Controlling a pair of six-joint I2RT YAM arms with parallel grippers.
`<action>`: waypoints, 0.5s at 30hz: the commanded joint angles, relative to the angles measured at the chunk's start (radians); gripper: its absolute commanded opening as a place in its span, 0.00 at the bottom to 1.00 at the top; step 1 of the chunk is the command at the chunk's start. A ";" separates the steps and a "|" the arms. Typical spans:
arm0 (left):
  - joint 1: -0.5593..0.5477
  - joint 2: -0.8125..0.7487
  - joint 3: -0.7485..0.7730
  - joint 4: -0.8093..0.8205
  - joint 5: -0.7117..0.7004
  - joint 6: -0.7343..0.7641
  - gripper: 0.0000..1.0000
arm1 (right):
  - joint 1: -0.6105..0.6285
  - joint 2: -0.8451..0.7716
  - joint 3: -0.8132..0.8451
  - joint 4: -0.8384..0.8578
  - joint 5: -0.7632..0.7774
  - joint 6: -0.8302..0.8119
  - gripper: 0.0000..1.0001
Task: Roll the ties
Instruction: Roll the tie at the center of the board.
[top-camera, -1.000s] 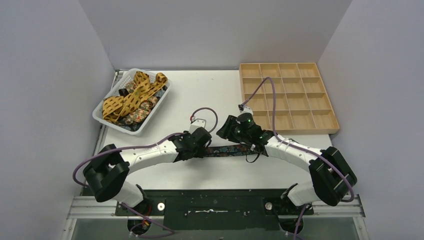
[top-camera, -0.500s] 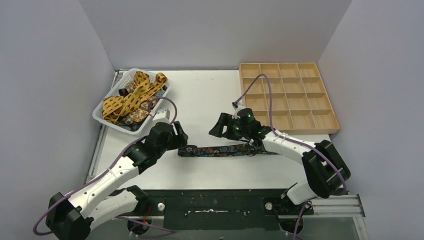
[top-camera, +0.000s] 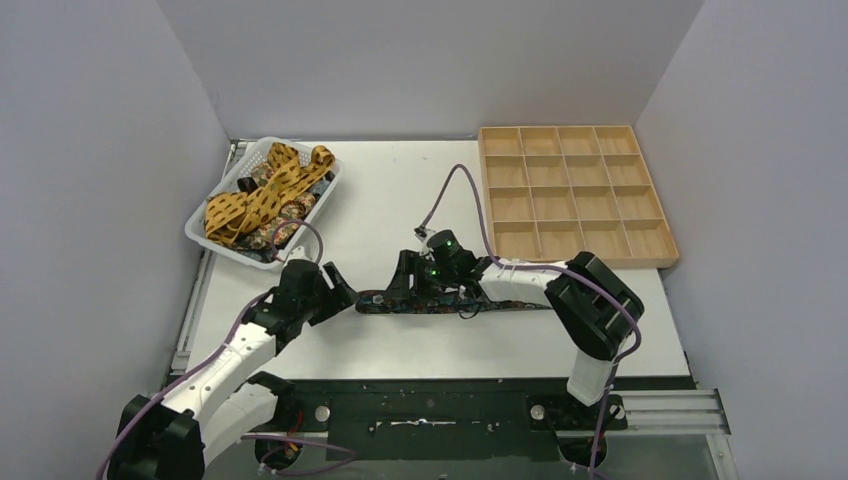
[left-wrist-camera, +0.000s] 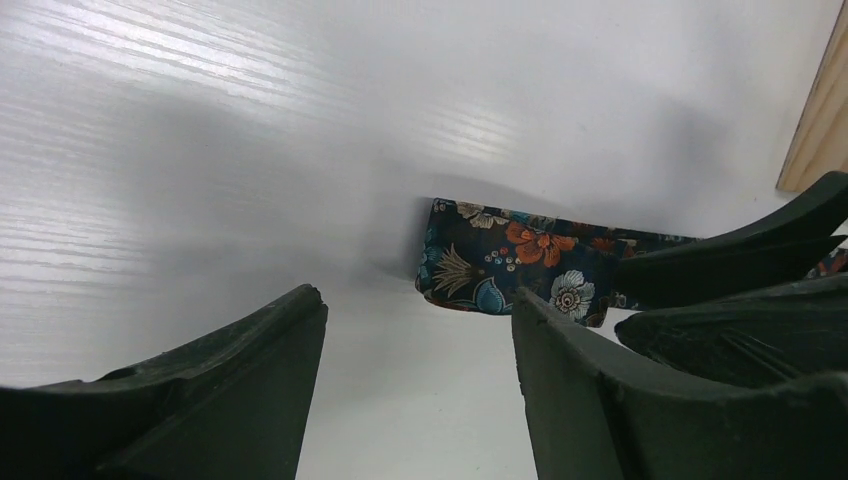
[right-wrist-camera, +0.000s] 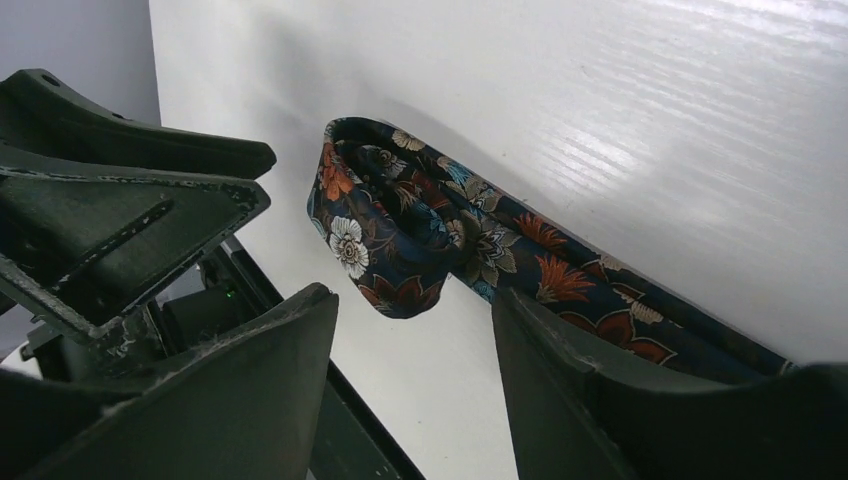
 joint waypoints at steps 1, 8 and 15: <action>0.051 -0.023 -0.017 0.110 0.112 -0.012 0.66 | 0.002 0.009 0.020 0.063 -0.043 0.044 0.55; 0.079 -0.016 -0.052 0.164 0.167 -0.020 0.66 | -0.001 0.066 0.038 0.078 -0.067 0.042 0.35; 0.083 -0.029 -0.083 0.197 0.188 -0.040 0.66 | -0.045 0.083 -0.040 0.175 -0.104 0.065 0.19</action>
